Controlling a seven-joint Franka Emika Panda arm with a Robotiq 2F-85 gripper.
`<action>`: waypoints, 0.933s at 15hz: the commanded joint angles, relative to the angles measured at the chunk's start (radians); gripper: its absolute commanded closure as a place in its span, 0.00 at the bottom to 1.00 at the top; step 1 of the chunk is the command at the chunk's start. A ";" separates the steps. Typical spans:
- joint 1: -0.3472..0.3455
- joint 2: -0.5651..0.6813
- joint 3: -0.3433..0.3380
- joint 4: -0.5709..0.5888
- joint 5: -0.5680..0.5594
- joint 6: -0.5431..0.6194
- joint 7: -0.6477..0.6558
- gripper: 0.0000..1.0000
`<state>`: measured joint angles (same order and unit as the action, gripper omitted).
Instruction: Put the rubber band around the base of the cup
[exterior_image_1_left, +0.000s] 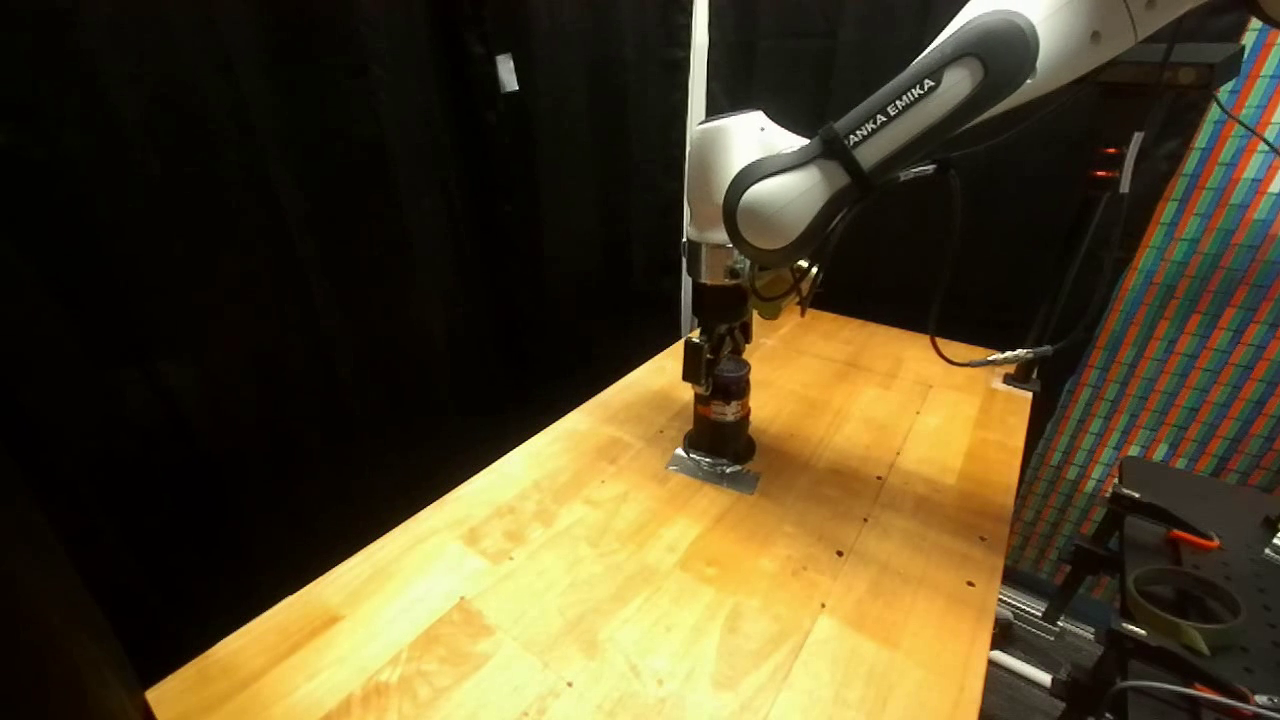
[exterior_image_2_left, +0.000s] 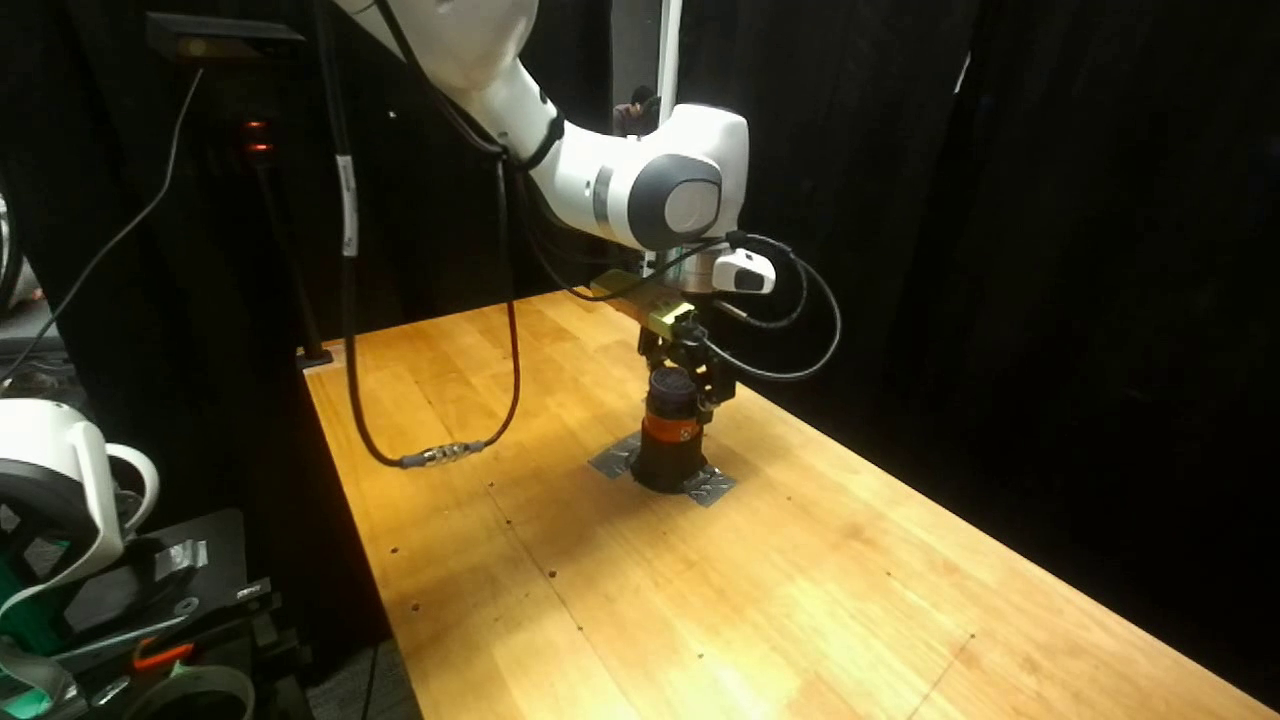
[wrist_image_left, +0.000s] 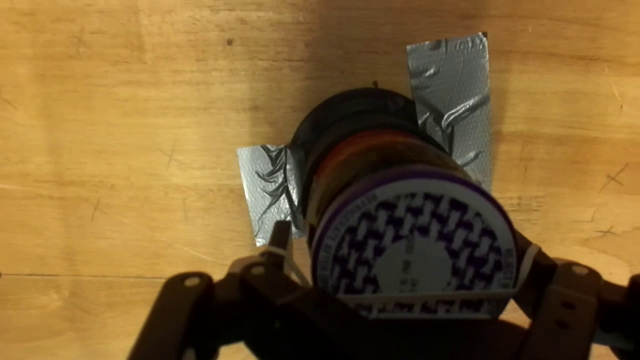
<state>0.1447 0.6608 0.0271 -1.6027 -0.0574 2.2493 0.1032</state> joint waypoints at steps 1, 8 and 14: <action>0.018 -0.042 -0.011 -0.042 -0.029 -0.028 0.016 0.00; 0.060 -0.214 -0.013 -0.269 -0.116 0.014 0.079 0.00; 0.087 -0.383 -0.011 -0.538 -0.204 0.181 0.140 0.00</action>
<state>0.2100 0.4103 0.0216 -1.9493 -0.1974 2.3208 0.1813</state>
